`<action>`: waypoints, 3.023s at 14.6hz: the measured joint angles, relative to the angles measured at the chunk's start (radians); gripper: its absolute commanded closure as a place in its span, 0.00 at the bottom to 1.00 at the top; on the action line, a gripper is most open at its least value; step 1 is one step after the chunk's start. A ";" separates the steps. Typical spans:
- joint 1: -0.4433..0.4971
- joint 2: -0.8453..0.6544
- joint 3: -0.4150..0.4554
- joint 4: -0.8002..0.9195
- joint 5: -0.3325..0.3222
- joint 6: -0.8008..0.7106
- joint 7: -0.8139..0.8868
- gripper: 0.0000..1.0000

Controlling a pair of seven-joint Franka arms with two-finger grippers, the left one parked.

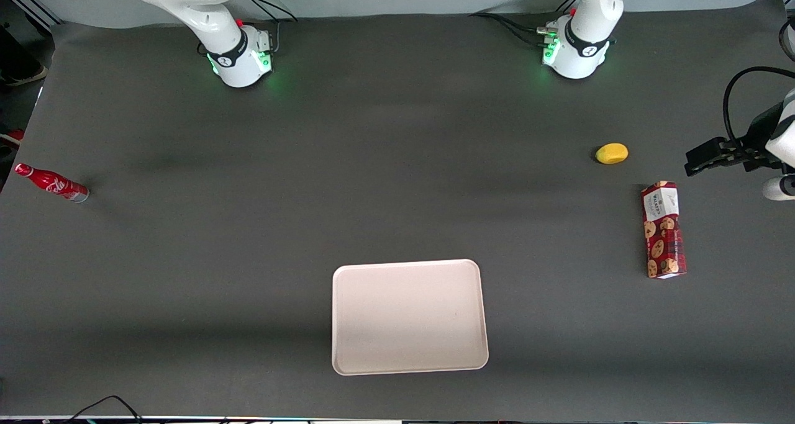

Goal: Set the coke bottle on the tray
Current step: 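Move the right gripper over the lying red Coca-Cola bottle, then lower the open right gripper around the bottle and close it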

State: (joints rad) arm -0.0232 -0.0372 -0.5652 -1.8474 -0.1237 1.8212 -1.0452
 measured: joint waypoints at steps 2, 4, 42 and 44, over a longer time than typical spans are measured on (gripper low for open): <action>0.000 0.005 -0.093 -0.104 0.000 0.174 -0.146 0.00; 0.001 0.009 -0.160 -0.202 0.003 0.319 -0.251 0.00; -0.080 0.361 -0.218 -0.191 0.628 0.479 -0.927 0.87; -0.080 0.361 -0.217 -0.190 0.629 0.476 -0.927 0.91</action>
State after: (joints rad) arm -0.1027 0.3234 -0.7821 -2.0372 0.5048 2.2972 -1.9725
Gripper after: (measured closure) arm 0.687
